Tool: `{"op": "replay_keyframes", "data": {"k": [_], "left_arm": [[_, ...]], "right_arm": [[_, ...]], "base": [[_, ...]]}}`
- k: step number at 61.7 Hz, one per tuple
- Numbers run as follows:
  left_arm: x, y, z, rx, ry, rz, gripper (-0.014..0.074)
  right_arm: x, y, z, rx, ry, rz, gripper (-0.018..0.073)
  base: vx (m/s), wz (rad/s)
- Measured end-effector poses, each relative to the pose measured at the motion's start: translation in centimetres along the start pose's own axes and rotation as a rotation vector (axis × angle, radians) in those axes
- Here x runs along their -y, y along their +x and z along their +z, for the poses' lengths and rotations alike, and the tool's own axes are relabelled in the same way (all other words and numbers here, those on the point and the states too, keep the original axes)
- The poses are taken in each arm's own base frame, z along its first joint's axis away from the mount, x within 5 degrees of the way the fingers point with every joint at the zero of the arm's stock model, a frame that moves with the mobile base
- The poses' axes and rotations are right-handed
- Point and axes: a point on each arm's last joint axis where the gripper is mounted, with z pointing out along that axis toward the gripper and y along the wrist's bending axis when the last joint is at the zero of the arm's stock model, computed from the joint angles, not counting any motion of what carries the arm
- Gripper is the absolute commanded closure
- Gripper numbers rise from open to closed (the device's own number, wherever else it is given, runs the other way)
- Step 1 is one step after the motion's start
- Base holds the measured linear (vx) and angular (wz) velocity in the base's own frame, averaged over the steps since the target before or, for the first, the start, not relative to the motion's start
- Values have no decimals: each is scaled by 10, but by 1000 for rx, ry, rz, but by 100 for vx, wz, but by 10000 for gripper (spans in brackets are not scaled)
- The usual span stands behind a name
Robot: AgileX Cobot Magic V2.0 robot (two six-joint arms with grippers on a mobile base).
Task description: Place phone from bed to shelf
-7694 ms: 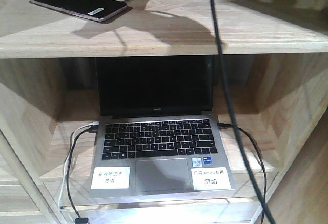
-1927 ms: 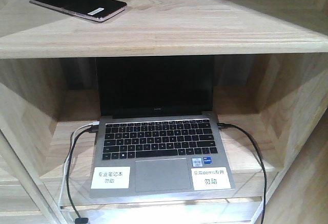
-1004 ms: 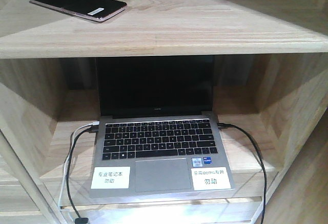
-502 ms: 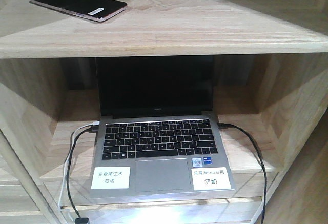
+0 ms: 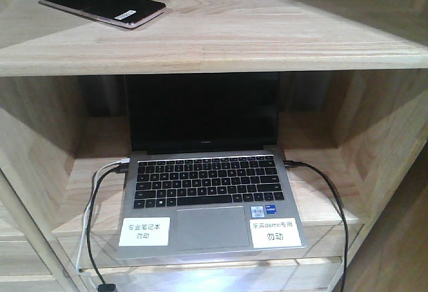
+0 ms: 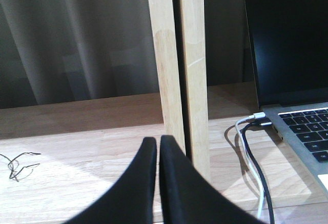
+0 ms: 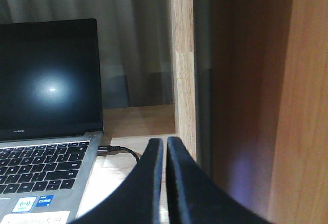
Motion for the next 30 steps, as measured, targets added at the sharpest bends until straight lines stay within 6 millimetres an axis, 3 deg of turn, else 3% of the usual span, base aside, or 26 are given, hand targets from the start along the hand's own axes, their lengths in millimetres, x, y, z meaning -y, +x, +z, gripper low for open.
{"op": "replay_keyframes", "data": {"k": [30], "left_arm": [[0, 0, 0, 0, 0, 0, 595]], "right_arm": [[0, 0, 0, 0, 0, 0, 564]], "base": [[0, 0]]}}
